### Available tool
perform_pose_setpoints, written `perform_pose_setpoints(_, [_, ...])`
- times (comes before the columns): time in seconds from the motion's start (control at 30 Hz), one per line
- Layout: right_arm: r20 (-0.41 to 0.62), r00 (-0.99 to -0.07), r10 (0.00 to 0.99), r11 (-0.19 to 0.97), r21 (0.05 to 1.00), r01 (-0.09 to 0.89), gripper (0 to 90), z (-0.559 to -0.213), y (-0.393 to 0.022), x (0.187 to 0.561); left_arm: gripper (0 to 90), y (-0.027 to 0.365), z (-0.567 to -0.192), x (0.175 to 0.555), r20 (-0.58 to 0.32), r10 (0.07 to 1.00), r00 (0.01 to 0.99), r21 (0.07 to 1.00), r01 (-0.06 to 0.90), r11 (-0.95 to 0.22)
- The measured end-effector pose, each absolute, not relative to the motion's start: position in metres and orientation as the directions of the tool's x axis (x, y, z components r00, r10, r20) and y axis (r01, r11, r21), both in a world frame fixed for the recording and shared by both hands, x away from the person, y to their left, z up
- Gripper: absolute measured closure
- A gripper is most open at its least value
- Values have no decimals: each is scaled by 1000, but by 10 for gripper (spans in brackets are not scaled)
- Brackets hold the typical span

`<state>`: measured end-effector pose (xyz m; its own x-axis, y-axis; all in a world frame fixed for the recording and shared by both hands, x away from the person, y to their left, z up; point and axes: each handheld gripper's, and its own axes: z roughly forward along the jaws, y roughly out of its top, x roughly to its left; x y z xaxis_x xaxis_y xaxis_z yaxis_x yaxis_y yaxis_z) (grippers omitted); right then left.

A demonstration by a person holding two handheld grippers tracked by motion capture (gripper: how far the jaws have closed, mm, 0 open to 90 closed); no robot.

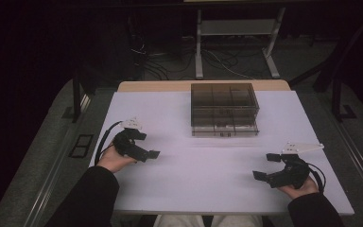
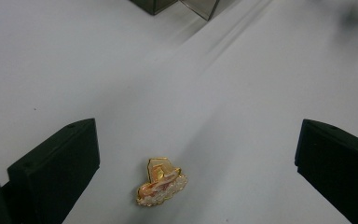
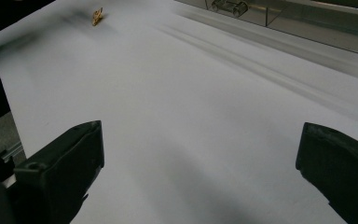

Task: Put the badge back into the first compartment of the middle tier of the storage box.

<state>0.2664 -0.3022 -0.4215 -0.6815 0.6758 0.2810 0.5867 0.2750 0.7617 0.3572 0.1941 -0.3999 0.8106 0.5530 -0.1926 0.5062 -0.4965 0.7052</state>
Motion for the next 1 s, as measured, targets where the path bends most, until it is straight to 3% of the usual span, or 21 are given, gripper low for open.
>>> perform_pose_setpoints(0.8, [268,-692,671,299,755,583,5,-424,-299,267,0,192,-422,372,-211,536,817,632,533,-563])
perform_pose_setpoints(1.0, [270,-693,669,301,753,585,5,-424,-300,268,123,194,-425,374,-205,519,829,618,521,-589])
